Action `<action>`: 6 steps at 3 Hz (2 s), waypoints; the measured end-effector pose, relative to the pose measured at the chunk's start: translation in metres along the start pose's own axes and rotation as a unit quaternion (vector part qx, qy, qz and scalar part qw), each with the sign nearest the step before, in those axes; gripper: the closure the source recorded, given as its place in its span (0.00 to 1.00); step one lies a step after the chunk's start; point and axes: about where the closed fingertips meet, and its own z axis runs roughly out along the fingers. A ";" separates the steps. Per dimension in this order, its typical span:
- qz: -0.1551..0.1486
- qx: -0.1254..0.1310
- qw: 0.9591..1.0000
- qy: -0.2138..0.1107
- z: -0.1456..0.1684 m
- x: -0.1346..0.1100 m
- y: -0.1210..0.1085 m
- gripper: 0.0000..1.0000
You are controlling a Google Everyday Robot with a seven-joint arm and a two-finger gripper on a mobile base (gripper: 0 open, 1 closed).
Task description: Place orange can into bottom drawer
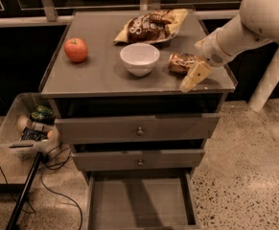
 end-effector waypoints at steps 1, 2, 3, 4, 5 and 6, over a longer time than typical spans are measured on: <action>0.001 0.003 1.000 -0.003 0.000 -0.001 -0.005 0.18; 0.001 0.003 1.000 -0.003 0.000 -0.001 -0.005 0.41; 0.001 0.003 1.000 -0.003 0.000 -0.001 -0.005 0.64; 0.001 0.003 1.000 -0.003 0.000 -0.001 -0.005 0.87; 0.001 0.003 1.000 -0.003 0.000 -0.001 -0.005 1.00; 0.001 0.003 1.000 -0.003 0.000 -0.001 -0.005 1.00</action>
Offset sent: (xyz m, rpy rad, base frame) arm 0.0043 -0.0011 0.0023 0.0050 -0.0070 -0.0032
